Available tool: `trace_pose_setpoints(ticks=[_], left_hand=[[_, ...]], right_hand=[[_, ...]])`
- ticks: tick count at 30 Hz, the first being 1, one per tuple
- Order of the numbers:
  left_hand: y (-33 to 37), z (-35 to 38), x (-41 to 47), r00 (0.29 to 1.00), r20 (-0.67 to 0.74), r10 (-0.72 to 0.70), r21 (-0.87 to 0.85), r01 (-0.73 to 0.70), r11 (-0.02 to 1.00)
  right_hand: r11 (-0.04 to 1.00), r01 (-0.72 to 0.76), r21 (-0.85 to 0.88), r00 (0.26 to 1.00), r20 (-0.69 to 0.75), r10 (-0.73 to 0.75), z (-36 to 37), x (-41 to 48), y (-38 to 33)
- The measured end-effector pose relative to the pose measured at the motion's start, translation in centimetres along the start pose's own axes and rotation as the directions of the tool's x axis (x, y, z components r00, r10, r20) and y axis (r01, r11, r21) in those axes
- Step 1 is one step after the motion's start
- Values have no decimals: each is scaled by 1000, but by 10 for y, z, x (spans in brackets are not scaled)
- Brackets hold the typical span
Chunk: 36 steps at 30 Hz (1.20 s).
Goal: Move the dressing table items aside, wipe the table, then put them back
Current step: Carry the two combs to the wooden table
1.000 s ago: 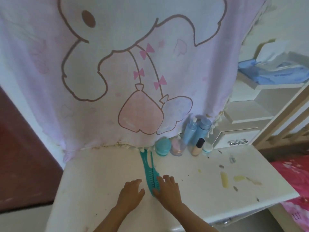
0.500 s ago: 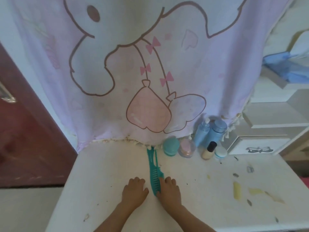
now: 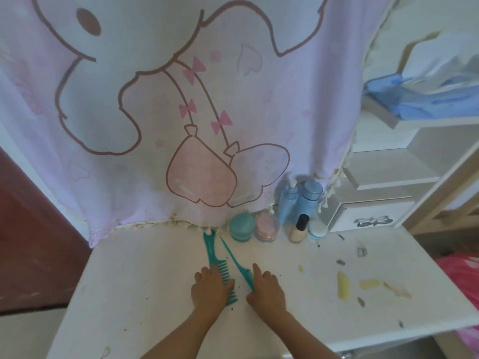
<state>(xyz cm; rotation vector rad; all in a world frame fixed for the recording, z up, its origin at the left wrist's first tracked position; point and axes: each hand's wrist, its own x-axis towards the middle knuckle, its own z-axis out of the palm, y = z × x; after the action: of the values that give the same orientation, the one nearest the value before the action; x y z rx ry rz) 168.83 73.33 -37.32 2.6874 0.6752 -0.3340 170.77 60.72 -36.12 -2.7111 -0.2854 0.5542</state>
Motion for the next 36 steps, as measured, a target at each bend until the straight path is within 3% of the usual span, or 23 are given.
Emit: trace_pose_setpoints(ticks=[4, 14, 26, 36], left_hand=[[9, 4, 5, 999, 1, -47, 27, 47, 999], [13, -2, 10, 971, 53, -231, -135, 237, 962], [-22, -15, -25, 959, -127, -253, -463, 168, 870], [-111, -27, -111, 799, -251, -546, -695, 244, 676]], right_hand=[[1000, 5, 24, 999, -35, -4, -10, -8, 14], [998, 4, 69, 996, -92, 2, -21, -12, 28], [975, 221, -33, 975, 8, -221, -12, -11, 17], [858, 507, -85, 859, 129, -495, 20, -27, -59]])
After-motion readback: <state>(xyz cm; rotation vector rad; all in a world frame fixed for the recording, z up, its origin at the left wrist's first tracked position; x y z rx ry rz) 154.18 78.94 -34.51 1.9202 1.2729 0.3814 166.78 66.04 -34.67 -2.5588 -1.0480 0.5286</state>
